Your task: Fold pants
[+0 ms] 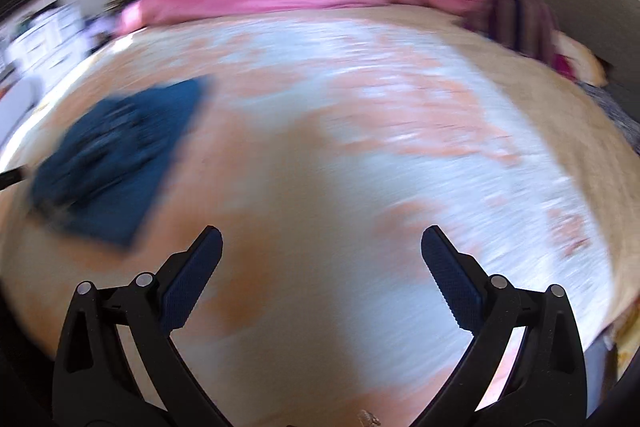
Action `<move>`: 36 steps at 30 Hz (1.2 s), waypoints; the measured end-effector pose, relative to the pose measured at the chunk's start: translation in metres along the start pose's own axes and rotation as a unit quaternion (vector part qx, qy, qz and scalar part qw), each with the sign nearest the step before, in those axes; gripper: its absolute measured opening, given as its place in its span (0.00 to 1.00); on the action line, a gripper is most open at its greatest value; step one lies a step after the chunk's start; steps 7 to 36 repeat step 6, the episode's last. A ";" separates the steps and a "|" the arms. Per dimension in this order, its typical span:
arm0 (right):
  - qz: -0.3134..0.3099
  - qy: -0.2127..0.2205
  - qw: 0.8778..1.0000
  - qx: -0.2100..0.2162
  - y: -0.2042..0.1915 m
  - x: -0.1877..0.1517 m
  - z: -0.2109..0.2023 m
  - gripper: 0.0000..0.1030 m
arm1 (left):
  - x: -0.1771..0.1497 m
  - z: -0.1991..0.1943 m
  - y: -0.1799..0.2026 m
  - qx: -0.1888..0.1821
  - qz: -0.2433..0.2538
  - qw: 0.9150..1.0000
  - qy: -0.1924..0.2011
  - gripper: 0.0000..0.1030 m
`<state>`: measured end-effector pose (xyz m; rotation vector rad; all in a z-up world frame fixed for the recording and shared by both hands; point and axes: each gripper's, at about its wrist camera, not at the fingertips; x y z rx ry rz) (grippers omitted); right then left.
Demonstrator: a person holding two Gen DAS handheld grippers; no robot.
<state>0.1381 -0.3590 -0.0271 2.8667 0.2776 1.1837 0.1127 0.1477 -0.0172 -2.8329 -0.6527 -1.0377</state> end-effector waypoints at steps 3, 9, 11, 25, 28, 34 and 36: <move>0.054 -0.027 0.996 -0.071 0.079 0.021 0.043 0.91 | 0.045 0.046 -0.038 0.046 -0.031 0.998 -0.012 0.96; 0.128 -0.068 0.981 -0.126 0.158 0.036 0.087 0.91 | 0.080 0.088 -0.068 0.074 -0.057 0.995 -0.021 0.96; 0.128 -0.068 0.981 -0.126 0.158 0.036 0.087 0.91 | 0.080 0.088 -0.068 0.074 -0.057 0.995 -0.021 0.96; 0.128 -0.068 0.981 -0.126 0.158 0.036 0.087 0.91 | 0.080 0.088 -0.068 0.074 -0.057 0.995 -0.021 0.96; 0.128 -0.068 0.981 -0.126 0.158 0.036 0.087 0.91 | 0.080 0.088 -0.068 0.074 -0.057 0.995 -0.021 0.96; 0.128 -0.068 0.981 -0.126 0.158 0.036 0.087 0.91 | 0.080 0.088 -0.068 0.074 -0.057 0.995 -0.021 0.96; 0.128 -0.068 0.981 -0.126 0.158 0.036 0.087 0.91 | 0.080 0.088 -0.068 0.074 -0.057 0.995 -0.021 0.96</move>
Point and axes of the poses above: each gripper's, at about its wrist camera, not at the fingertips, and z roughly the way its jaws point, y to its right, x to its top, and after that the axes turned 7 degrees about -z, right-handed
